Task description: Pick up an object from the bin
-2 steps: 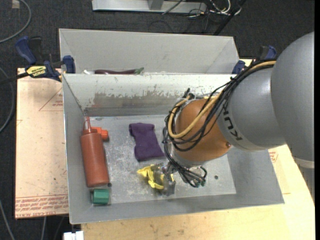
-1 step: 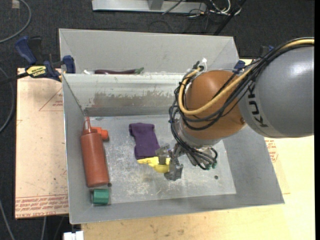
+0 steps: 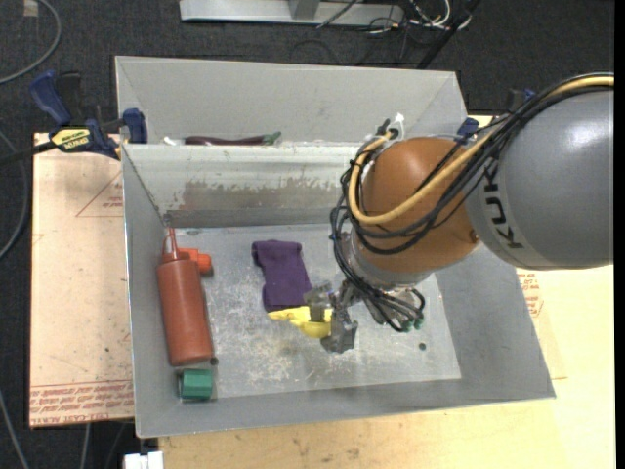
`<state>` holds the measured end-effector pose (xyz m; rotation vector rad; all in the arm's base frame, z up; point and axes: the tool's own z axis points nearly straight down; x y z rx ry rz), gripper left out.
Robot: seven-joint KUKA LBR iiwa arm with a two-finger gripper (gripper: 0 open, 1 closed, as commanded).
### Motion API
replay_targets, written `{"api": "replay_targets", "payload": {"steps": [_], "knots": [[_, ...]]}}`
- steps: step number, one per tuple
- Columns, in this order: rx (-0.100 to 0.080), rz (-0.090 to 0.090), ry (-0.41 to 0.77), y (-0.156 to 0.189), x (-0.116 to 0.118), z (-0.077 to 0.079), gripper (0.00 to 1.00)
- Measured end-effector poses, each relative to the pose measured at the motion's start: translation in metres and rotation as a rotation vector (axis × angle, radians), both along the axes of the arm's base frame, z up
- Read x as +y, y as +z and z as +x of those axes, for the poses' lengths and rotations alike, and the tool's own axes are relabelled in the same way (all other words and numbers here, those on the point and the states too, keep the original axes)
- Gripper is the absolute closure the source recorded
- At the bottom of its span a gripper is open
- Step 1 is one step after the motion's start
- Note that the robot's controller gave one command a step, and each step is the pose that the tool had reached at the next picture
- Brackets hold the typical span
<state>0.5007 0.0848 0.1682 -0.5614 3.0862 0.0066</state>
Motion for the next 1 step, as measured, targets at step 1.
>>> {"api": "replay_targets", "payload": {"steps": [1], "knots": [[-0.003, 0.001, -0.011, 0.1233, -0.0051, -0.0037, 1.0]]}}
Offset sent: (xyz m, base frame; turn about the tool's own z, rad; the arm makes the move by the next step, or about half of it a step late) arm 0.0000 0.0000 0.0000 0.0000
